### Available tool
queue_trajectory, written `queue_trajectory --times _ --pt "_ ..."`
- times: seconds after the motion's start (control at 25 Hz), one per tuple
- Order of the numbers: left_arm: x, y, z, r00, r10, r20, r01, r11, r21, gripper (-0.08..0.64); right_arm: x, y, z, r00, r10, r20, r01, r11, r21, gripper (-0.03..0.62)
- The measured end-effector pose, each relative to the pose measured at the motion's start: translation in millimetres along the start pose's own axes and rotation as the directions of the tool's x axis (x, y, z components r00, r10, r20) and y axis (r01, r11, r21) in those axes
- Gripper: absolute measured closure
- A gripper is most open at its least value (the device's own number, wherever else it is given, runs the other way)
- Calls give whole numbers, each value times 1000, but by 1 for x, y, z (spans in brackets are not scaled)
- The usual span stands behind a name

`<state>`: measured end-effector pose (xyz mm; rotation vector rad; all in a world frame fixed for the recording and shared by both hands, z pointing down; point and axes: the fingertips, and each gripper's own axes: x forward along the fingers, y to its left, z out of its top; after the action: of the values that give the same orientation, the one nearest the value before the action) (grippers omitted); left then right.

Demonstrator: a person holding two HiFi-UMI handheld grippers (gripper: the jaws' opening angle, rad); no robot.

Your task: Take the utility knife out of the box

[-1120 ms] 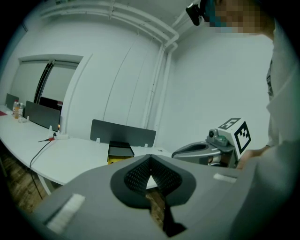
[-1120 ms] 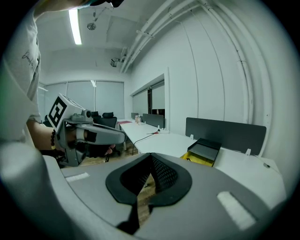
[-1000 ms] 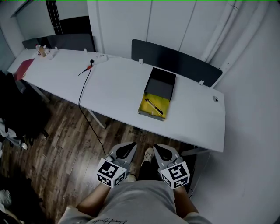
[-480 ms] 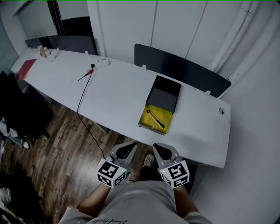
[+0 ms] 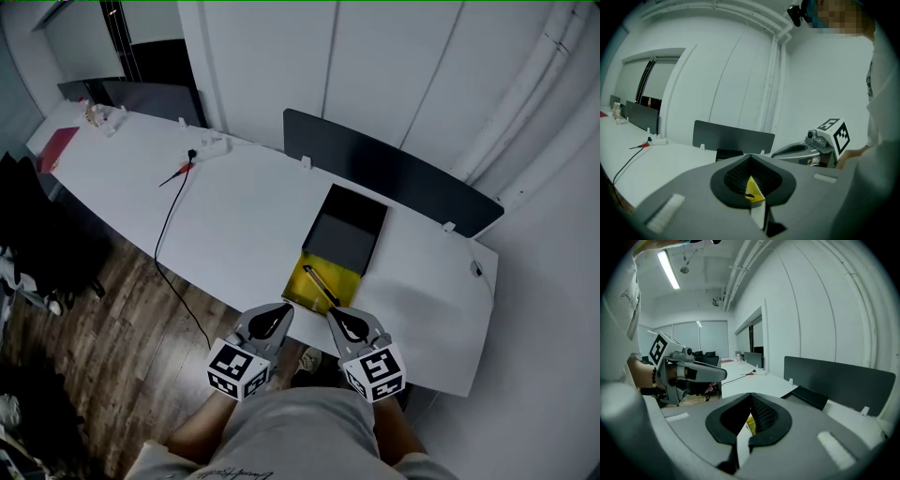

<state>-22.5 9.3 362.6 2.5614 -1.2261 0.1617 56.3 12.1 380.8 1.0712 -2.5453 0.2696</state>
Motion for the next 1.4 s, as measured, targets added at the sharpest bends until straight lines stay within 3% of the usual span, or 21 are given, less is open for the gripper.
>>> queue_trajectory --times 0.36,0.6,1.4 --pt "48 2 10 1000 11 -18 -11 1000 -2 558 6 -51 4 1000 11 -10 -11 1000 5 577" --pt "57 10 12 999 12 -41 -12 1000 -3 560 16 -56 5 1000 19 -19 -19 1000 17 577" --pt "85 49 12 994 -83 -75 83 997 -6 560 54 -74 5 993 -72 -95 77 996 43 577"
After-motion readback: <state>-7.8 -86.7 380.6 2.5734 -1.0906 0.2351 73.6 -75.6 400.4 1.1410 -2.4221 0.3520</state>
